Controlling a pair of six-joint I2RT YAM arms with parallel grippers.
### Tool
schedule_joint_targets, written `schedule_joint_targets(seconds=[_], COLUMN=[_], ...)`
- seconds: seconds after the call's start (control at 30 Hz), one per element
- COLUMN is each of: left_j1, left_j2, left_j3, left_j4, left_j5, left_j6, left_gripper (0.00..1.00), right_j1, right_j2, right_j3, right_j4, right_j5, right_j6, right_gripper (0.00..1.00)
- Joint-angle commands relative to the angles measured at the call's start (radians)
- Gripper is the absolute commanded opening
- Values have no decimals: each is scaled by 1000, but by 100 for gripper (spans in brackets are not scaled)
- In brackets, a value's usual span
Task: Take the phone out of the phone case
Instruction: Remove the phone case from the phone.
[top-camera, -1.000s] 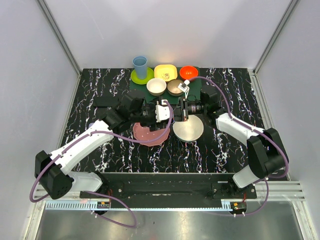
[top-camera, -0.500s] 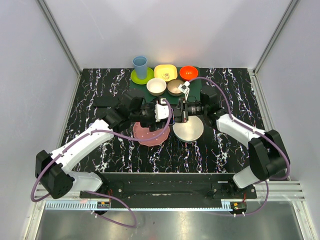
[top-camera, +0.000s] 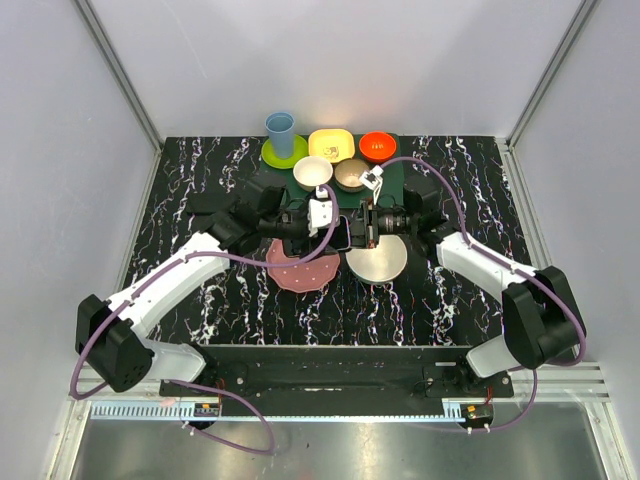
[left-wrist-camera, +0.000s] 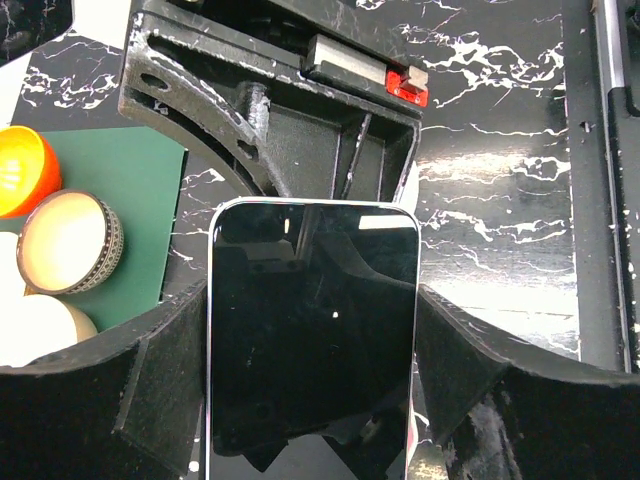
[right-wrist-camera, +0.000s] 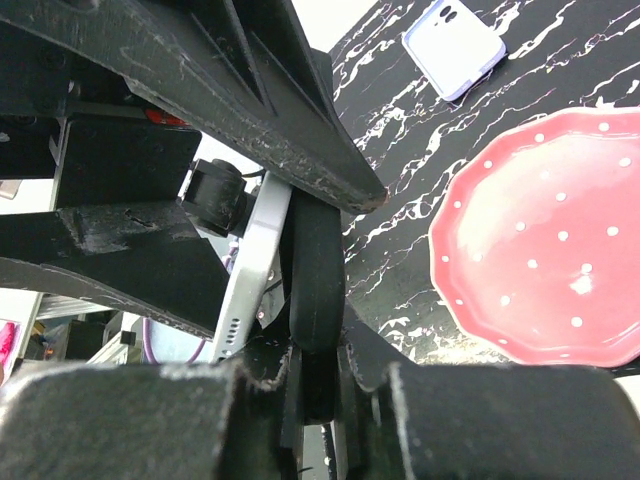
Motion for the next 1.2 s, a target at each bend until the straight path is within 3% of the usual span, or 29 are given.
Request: schedule_joint_targets(seconds=[0.0,0.3,0.53,1.17], left_j1=[-6,-3,-4,-3], left_j2=[3,-29,-96,-115], left_j3=[42,36,-4,7], left_j4=[5,6,5,40], left_j5=[172,125,126,195], left_j6=[-72,-40,25,-33], left_gripper=[59,58,55,31], right_j1=[1,-1,-33,-67], right_j2=[-50,12,100,137], right_j3=[14,96,104,101], right_j4=[122,6,62,70], right_j5=[68,58,-6,3], right_j6=[-42,4,129,175], right_gripper=[0,0,0,0])
